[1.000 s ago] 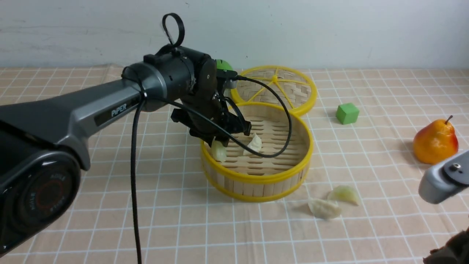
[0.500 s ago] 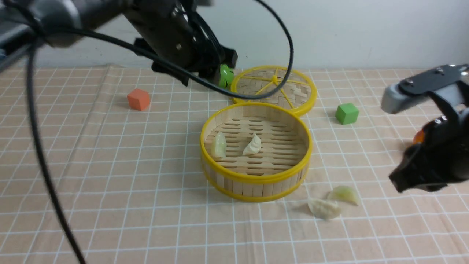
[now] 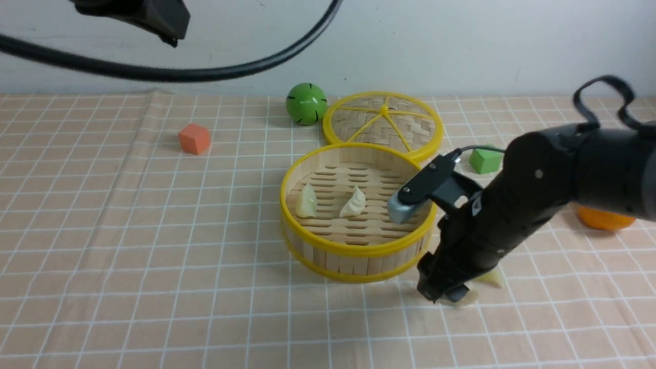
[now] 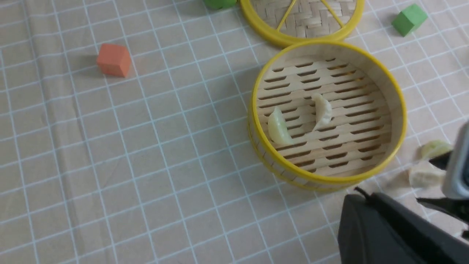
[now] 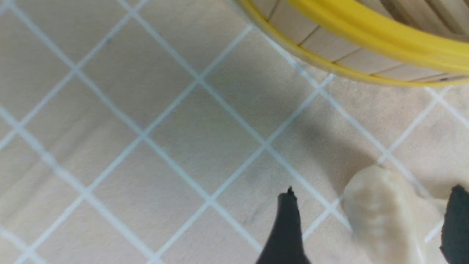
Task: Put the dumplings into the steamer on the table with the brown tablecloth.
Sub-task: 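Reach for and grasp a dumpling lying on the table beside the steamer, then place the dumpling in the bamboo steamer basket with the right gripper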
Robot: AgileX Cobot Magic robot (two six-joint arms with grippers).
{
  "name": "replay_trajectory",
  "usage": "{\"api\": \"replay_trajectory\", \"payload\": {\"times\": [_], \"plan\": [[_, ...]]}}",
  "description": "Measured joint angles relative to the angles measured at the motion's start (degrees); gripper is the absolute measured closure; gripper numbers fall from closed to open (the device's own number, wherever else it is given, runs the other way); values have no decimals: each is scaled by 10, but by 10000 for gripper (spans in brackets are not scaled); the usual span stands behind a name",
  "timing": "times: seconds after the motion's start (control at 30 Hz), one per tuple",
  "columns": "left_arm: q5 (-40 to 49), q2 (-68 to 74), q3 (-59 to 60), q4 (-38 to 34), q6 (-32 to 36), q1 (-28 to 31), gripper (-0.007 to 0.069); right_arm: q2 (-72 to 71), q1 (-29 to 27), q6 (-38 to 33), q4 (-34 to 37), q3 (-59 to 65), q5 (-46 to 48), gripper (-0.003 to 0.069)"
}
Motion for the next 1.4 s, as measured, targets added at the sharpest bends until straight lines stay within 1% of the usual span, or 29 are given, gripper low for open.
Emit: {"api": "replay_trajectory", "payload": {"times": [0.07, 0.1, 0.17, 0.2, 0.23, 0.27, 0.3, 0.33, 0.37, 0.4, 0.43, 0.47, 0.67, 0.7, 0.8, 0.83, 0.93, 1.0, 1.07, 1.3, 1.37, 1.4], "plan": [[1, -41, 45, -13, 0, 0, 638, 25, -1, 10, -14, 0, -15, 123], [1, -45, 49, -14, 0, 0, 638, 27, -1, 13, -15, 0, -18, 123], [1, -97, 110, -19, 0, 0, 638, 48, -1, 29, -36, 0, -28, 142], [1, -102, 115, -19, 0, 0, 638, 49, -1, 30, -38, 0, -28, 144], [1, -138, 158, -22, 0, 0, 638, 58, -1, 46, -54, 0, -30, 175], [1, -142, 167, -22, 0, 0, 638, 59, -1, 48, -55, 0, -30, 180], [1, -170, 196, -22, 0, 0, 638, 60, -1, 60, -65, 0, -29, 217], [1, -177, 205, -22, 0, 0, 638, 60, -1, 65, -68, 0, -29, 230], [1, -209, 241, -22, 0, 0, 638, 61, 0, 78, -80, -1, -28, 295], [1, -216, 250, -22, 0, 0, 638, 61, 0, 84, -82, -1, -27, 314], [1, -248, 282, -22, 0, 0, 638, 61, 0, 94, -92, -2, -24, 393], [1, -267, 301, -22, 0, 0, 638, 58, 0, 100, -96, -3, -21, 420], [-3, -355, 374, -22, 0, 0, 638, 37, 0, 103, -99, -22, 33, 417], [-6, -377, 392, -22, 0, 0, 638, 26, 0, 103, -86, -47, 53, 417], [-8, -398, 405, -23, 0, 0, 638, 16, 0, 103, -62, -88, 75, 417], [-9, -406, 411, -23, 0, 0, 638, 13, 0, 103, -37, -129, 79, 417], [-12, -409, 414, -23, 0, 0, 638, 22, 0, 111, 0, -190, 62, 417], [-12, -409, 414, -23, 0, 0, 638, 30, 0, 121, 6, -206, 46, 417], [-15, -409, 414, -23, 2, 0, 638, 59, 0, 151, 13, -239, 10, 417], [-9, -409, 414, -23, 2, 0, 638, 155, 0, 206, -2, -265, -38, 415], [-4, -409, 414, -21, 2, 0, 638, 170, 0, 217, -12, -265, -42, 393], [0, -409, 414, -17, 2, 0, 638, 181, 0, 231, -27, -265, -50, 350]]}}
